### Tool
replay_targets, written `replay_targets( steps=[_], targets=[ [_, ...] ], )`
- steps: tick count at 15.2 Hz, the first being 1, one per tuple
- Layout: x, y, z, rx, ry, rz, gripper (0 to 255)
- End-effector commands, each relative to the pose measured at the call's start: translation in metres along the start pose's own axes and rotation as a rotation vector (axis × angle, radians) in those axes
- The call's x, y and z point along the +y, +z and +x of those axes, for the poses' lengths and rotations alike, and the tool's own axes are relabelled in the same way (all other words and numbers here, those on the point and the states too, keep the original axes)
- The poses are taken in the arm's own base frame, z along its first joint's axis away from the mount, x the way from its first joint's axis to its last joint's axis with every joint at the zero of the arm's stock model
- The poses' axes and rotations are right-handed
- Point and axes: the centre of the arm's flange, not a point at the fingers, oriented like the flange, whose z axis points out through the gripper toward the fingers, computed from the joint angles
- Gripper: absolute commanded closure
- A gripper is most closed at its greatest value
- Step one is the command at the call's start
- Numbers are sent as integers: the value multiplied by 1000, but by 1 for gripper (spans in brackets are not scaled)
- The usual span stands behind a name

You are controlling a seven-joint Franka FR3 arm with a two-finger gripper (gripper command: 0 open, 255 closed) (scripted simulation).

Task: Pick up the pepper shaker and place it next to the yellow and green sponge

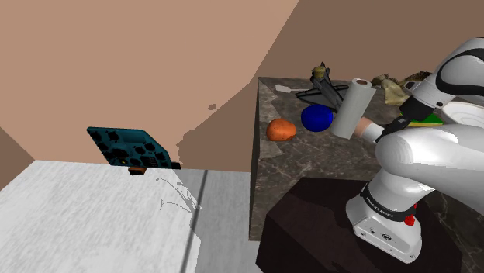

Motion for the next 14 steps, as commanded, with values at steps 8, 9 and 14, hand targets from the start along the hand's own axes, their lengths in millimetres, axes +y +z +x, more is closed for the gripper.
replay_targets(
  steps=[8, 9, 14],
  targets=[
    [-3, -10, 2, 0, 0, 0, 255],
    [-4, -15, 2, 0, 0, 0, 255],
    [-11, -40, 7, 0, 0, 0, 255]
  ],
)
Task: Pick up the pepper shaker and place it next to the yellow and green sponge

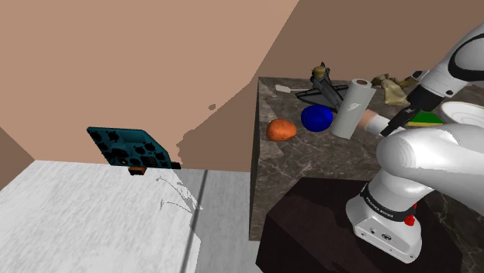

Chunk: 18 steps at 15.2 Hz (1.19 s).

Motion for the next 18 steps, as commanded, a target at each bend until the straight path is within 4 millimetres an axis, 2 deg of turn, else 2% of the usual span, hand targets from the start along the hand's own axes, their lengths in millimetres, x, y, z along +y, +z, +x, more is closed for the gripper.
replay_targets(
  steps=[1, 18],
  targets=[
    [-2, -10, 2, 0, 0, 0, 255],
    [-26, -96, 16, 0, 0, 0, 255]
  ],
)
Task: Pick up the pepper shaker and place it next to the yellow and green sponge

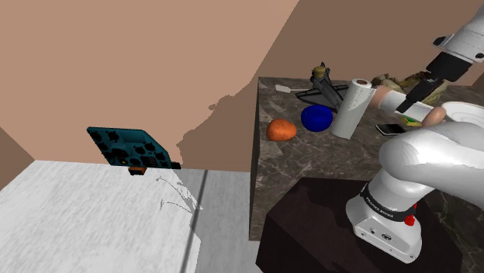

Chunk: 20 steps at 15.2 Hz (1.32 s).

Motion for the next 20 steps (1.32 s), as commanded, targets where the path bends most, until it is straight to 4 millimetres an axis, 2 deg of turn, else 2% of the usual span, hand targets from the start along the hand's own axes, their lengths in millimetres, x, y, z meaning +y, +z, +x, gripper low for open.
replay_targets(
  steps=[1, 2, 19, 20],
  targets=[
    [-3, -10, 2, 0, 0, 0, 255],
    [-3, -10, 2, 0, 0, 0, 255],
    [159, -81, -147, 0, 0, 0, 255],
    [160, -75, -148, 0, 0, 0, 255]
  ],
)
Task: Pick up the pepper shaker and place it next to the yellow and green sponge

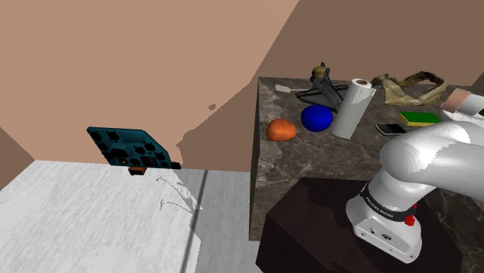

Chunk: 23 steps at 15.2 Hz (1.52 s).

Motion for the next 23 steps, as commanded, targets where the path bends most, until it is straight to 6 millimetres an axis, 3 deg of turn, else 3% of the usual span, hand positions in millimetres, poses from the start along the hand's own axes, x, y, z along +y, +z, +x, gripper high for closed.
replay_targets(
  steps=[1, 23],
  targets=[
    [7, 6, -7, -1, 0, 0, 255],
    [38, 116, -25, -1, 0, 0, 255]
  ],
)
